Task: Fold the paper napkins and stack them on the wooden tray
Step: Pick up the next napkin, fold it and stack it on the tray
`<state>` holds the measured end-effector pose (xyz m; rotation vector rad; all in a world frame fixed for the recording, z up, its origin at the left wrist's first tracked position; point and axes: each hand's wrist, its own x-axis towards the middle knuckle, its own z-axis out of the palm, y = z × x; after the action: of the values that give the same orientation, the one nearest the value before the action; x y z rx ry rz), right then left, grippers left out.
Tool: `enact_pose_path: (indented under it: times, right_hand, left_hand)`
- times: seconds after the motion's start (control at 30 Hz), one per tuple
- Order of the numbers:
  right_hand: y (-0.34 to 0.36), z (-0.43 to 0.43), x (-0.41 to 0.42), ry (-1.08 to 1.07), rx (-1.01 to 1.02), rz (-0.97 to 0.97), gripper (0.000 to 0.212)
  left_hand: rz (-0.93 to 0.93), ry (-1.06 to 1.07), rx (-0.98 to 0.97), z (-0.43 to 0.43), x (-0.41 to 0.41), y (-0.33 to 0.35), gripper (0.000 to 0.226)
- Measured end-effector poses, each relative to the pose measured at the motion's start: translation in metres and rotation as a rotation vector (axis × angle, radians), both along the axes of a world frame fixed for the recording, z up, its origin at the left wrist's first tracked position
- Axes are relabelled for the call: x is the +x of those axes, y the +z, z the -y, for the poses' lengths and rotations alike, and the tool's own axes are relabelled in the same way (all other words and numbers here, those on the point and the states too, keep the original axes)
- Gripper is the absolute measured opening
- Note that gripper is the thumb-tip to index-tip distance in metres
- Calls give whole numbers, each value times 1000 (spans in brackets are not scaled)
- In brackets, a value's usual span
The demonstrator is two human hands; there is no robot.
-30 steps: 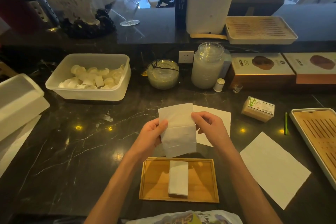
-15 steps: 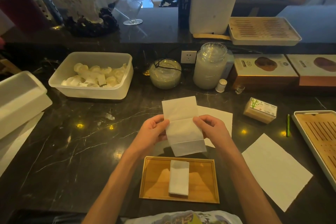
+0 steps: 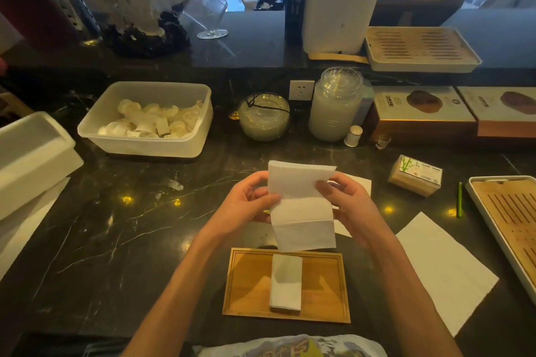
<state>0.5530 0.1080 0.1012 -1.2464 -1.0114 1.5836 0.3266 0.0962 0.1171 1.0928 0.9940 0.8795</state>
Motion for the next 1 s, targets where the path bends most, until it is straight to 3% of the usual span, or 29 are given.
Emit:
enact_pose_path:
  times: [0.23, 0.47, 0.77, 1.0]
  right_hand:
    - [7, -3, 8, 20, 220, 112, 35]
    - [11, -6, 8, -35, 298, 181, 32]
    - [16, -5, 8, -29, 342, 215, 25]
    - [22, -5, 11, 7, 350, 262, 48]
  left_hand:
    - [2, 57, 32, -2, 2, 8, 22]
    - [-58, 92, 46, -2, 7, 12, 20]
    - [-70, 148, 136, -2, 3, 10, 30]
    - [-141, 137, 185, -3, 1, 6, 42]
